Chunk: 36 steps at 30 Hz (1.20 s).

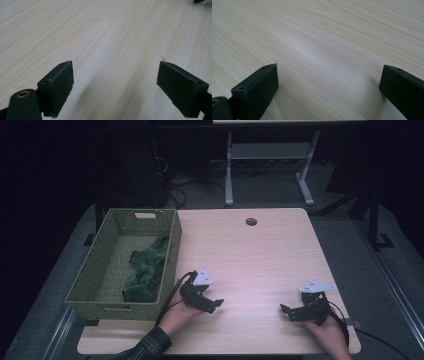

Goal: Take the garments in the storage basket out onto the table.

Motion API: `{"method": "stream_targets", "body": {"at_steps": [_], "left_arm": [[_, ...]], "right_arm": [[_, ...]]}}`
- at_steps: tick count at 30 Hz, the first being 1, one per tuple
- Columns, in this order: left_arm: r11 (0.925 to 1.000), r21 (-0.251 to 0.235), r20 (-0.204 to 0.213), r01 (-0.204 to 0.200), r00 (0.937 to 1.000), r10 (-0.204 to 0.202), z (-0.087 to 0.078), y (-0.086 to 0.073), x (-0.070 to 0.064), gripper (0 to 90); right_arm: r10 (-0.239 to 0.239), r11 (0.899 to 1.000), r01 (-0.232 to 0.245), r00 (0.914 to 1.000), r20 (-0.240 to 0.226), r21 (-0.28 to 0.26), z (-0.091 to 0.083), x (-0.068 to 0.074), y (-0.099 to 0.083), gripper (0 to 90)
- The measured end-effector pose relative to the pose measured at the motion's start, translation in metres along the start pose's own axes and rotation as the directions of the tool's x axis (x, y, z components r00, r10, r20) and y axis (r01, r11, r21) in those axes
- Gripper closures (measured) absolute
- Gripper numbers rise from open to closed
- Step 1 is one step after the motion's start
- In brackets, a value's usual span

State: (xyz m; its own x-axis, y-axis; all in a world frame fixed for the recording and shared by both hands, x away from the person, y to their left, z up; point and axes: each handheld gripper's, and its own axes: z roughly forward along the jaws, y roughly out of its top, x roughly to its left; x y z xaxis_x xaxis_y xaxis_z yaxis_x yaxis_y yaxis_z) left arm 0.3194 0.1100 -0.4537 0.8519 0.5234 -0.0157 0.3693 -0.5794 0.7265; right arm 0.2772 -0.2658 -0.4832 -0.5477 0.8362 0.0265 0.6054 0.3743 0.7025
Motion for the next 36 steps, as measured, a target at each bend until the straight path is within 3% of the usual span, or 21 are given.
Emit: {"method": "stream_targets", "body": {"at_steps": [11, 36], "left_arm": [[0.9998, -0.018, 0.005, 0.001, 1.0000, -0.001, -0.011, 0.008, -0.001, 13.5], [0.9997, -0.003, 0.029, -0.026, 0.9993, 0.026, -0.034, 0.035, -0.003, 13.5]], "right_arm": [[0.000, 1.000, 0.000, 1.0000, 0.000, 0.000, 0.000, 0.000, 0.000, 1.8], [0.004, 1.000, -0.004, 1.0000, -0.001, -0.001, 0.000, 0.000, 0.000, 1.8]]}}
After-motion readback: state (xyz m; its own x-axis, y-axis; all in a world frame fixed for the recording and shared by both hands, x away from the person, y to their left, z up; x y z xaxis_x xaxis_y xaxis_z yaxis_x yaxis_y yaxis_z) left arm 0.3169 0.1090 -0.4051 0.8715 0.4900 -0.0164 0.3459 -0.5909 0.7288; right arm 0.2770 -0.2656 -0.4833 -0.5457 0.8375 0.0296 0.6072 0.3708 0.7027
